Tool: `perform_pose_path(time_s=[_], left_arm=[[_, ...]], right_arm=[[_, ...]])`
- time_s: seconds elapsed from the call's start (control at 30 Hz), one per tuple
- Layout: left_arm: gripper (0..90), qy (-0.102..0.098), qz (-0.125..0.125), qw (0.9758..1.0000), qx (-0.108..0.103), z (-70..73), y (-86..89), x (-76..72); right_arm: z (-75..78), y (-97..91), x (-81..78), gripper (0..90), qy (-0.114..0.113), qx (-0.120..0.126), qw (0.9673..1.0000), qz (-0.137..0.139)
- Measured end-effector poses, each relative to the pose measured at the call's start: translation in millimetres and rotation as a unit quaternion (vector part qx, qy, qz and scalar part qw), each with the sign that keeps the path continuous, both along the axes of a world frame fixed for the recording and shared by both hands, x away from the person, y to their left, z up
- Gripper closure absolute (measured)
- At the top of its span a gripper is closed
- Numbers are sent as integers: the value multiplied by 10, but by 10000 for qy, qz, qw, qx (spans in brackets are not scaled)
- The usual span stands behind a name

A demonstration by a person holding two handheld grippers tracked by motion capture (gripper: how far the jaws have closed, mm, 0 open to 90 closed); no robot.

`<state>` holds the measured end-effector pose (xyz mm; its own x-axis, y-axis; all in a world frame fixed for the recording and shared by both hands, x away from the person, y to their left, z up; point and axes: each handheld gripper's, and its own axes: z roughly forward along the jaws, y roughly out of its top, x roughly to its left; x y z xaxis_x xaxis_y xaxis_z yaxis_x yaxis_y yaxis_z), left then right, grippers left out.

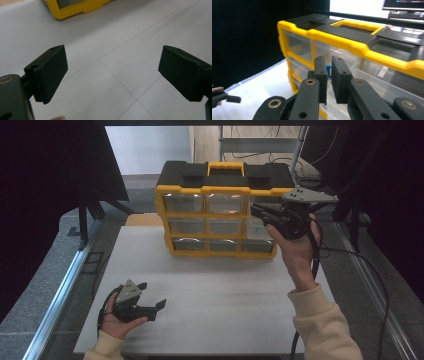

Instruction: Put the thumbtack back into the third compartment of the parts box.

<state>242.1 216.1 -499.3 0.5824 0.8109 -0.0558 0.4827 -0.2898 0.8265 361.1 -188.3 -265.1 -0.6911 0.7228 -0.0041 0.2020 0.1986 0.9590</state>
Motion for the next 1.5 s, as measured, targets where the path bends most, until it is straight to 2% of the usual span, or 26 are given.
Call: perform_pose_path(time_s=[0.1,0.17,0.3,0.33,0.4,0.47,0.67,0.83,0.9,1.0,1.1,1.27,1.33,1.5], left_arm=[[90,6,4,10000,1,-2,0,1],[90,7,7,10000,-1,-2,-1,2],[90,1,-3,10000,6,0,-3,0],[91,3,-1,10000,0,-1,-2,1],[90,14,5,10000,-8,-7,0,5],[91,24,-4,10000,13,-12,-2,7],[90,16,20,10000,-47,2,-1,7],[90,-6,-14,10000,-58,21,-22,5],[90,-5,-1,10000,-57,16,-15,-2],[90,9,34,10000,-70,9,2,-17],[90,-13,59,10000,-69,21,27,-9],[91,-27,40,10000,-75,23,30,12],[91,-10,31,10000,-75,10,27,9],[90,-25,-2,10000,-75,9,21,-5]], right_arm=[[14,-37,32,821,-41,-28,9998,-167],[24,-56,56,821,-81,-141,9994,-318],[-1,-124,182,816,53,-195,9982,-570],[-12,-137,208,792,71,-196,9979,-611],[-20,-153,225,638,10,-188,9973,-713],[-12,-157,209,557,-59,-137,9972,-727],[-4,-132,116,394,-125,96,9989,-444],[-12,-105,26,335,-150,66,9998,-101],[-16,-106,-15,332,-175,81,9998,93],[-42,-116,-98,333,-187,119,9995,234],[-65,-145,-218,333,-228,-20,9992,341],[-114,-209,-461,333,-357,-5,9977,575],[-171,-223,-547,334,-347,73,9973,646],[-434,-240,-733,334,-152,-108,9973,711]])
